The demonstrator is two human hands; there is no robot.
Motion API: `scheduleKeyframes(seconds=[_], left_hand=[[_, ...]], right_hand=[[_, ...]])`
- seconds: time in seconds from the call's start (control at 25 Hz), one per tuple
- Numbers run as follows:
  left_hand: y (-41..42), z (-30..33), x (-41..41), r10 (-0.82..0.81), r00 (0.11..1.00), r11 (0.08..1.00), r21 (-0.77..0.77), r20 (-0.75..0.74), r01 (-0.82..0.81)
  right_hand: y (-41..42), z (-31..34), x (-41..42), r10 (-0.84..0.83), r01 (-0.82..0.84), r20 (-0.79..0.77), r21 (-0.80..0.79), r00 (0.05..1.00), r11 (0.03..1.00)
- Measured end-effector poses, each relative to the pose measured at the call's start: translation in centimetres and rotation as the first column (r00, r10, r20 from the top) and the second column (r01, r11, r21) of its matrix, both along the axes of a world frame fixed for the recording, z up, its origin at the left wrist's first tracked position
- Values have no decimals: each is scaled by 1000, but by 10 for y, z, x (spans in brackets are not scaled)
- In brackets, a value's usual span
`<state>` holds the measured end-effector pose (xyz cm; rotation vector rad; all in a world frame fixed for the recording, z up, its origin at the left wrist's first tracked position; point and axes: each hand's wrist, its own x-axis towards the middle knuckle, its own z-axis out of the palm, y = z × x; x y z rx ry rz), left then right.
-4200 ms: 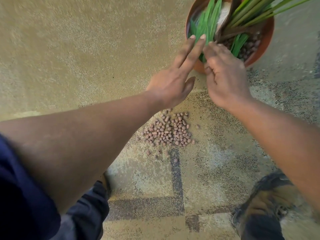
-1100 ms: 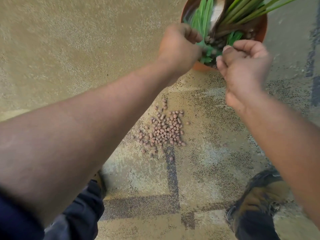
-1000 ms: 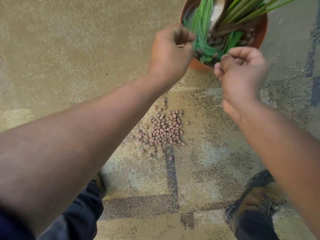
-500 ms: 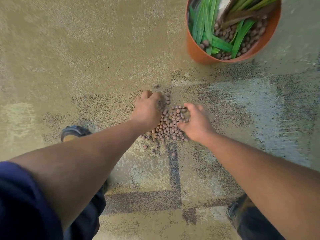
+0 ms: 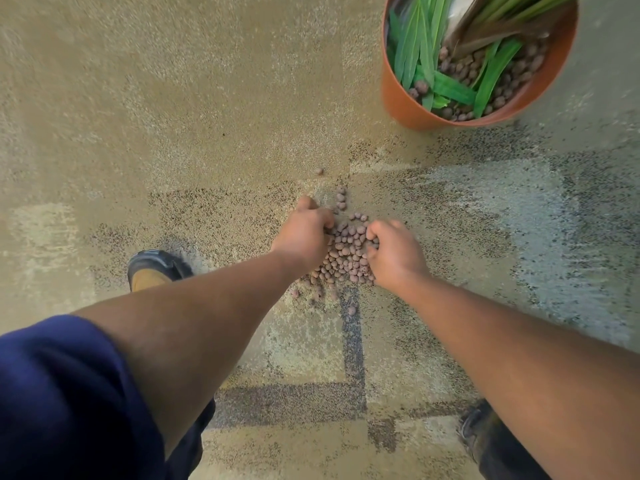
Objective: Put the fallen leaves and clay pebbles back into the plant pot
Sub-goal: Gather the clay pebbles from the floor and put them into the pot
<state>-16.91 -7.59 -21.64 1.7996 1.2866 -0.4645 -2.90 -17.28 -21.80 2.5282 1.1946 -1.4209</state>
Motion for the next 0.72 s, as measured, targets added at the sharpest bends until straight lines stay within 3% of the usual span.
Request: scheduleKeyframes(seconds=[0.16,0.36,0.44,0.56,0.72], left_hand=[[3,5,3,114,993,993,-17,4,-114],[-1,5,5,104,995,994,28,-11,-103],[1,4,5,90,995,996,26,-39,-89],[6,3,5,53,997,999,11,-60,-53],[15,6,2,143,986,986,-77,-91,-150]], right_hand=[[-13,0,1,-159,159,-10,13,987,987],[-23,4,-4,-316,318,-92,9,944,948],[-15,12,-5,-472,478,-128,23,872,878],[-1,24,-4,-699,717,-181,54,692,695],[13,38,-1,-795,838,-274,100,541,536]])
